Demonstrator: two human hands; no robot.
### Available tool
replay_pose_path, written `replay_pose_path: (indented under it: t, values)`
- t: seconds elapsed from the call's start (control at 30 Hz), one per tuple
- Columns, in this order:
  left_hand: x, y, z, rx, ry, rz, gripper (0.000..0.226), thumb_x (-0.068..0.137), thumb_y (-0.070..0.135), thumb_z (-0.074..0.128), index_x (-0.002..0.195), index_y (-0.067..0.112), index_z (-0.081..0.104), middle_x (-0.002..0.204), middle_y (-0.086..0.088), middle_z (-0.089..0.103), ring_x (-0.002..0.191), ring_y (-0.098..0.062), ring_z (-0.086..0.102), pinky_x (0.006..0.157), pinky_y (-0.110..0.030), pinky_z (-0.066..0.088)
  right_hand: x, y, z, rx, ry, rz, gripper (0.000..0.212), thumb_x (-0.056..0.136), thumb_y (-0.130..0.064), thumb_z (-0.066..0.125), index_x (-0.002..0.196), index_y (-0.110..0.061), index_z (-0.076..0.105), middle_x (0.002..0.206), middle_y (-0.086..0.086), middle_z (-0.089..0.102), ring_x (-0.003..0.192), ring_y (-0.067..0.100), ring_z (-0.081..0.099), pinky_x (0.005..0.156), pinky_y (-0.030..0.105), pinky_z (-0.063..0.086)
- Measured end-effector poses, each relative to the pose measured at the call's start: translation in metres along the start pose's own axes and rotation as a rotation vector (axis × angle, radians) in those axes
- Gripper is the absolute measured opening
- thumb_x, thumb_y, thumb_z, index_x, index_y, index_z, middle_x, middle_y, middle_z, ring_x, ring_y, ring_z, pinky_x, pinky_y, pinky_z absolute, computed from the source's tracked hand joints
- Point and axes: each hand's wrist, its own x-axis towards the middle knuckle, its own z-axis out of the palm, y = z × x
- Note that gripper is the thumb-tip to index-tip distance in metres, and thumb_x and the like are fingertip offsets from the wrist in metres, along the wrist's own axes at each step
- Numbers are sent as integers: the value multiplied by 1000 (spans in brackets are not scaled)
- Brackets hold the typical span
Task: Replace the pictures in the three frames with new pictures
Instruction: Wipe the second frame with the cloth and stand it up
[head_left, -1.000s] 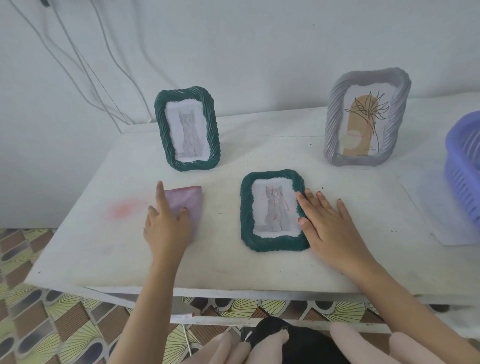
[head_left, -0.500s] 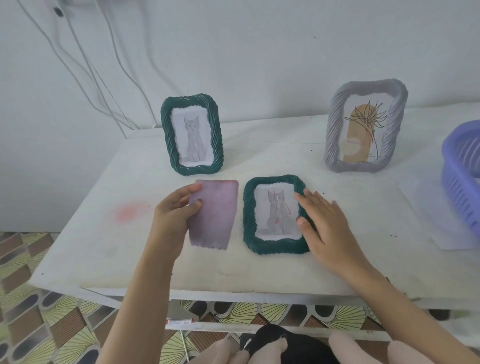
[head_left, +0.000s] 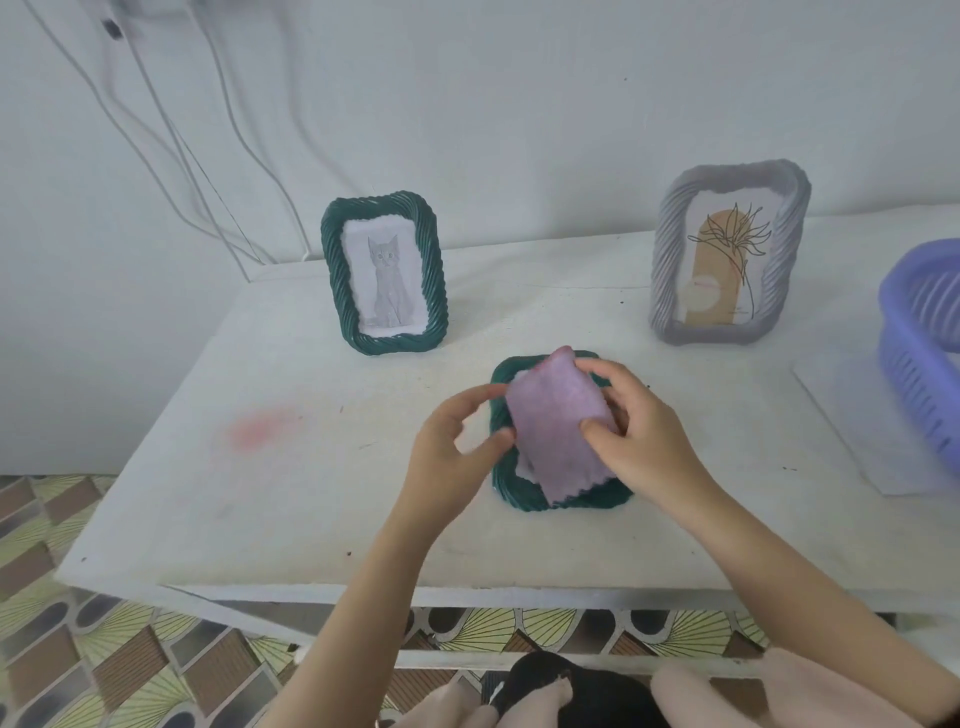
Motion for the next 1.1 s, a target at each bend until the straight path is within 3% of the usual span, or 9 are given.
replay_pose_path:
  t: [0.07,0.17,0.23,0.33,0.5,0.67,0.8,0.93,1.1]
  values:
    - [-3,-14,-2,250,-101,68,52,80,28,70,127,34,50,133,21,45,124,16,31,104,-12,23,1,8,-3,-366,43,-77,53,83,-4,49,132,-24,45,116,0,58,89,18,56,75,20,44]
    - [-6,-29,-3,503,-285,70,90,70,61,63,144,28,24,151,14,17,140,-2,5,116,-29,-1,2,17,-1,-672,66,-237,52,82,-15,39,134,-15,45,138,12,46,115,33,49,95,42,43]
    - [-7,-34,-1,623,-340,114,101,65,75,46,147,25,12,154,11,3,142,-6,-3,115,-30,-8,3,17,3,-744,-105,-229,62,83,-42,20,142,-26,31,154,6,21,138,28,27,112,49,23]
    - [-8,-40,0,720,-325,183,99,66,77,31,147,26,4,153,12,-4,142,-3,-7,115,-29,-11,3,24,11,-869,-282,-152,79,72,-68,1,145,-38,7,152,-6,-18,144,19,-11,113,47,-9]
    - [-8,-43,0,697,-329,205,96,70,74,34,147,26,6,155,10,0,142,-1,-6,116,-28,-10,31,26,13,-860,-249,-106,62,91,-58,26,146,-36,7,157,-1,-8,144,21,-10,115,45,-5]
    - [-8,-45,1,706,-306,226,94,71,74,34,147,25,8,154,10,2,142,-1,-4,116,-27,-9,40,22,20,-736,-259,-189,52,96,-42,34,145,-30,21,157,-3,2,144,22,-7,115,34,-2]
    - [-7,-46,2,737,-299,241,94,71,76,31,147,25,9,152,13,1,142,0,-2,117,-28,-5,16,25,15,-631,-352,-324,48,95,-45,34,142,-33,32,156,-10,8,144,12,-6,111,25,-3]
    - [-8,-46,2,731,-300,228,94,71,76,32,146,27,7,152,13,0,142,1,-2,116,-25,-7,-14,29,-3,-616,-409,-354,60,84,-57,16,137,-38,37,149,-18,10,140,0,-5,111,21,-3]
    - [-8,-46,1,716,-304,224,92,71,76,34,144,30,3,154,11,1,141,2,-3,116,-25,-9,5,31,-19,-658,-361,-302,50,89,-53,23,135,-39,39,153,-14,16,143,8,7,113,26,-1]
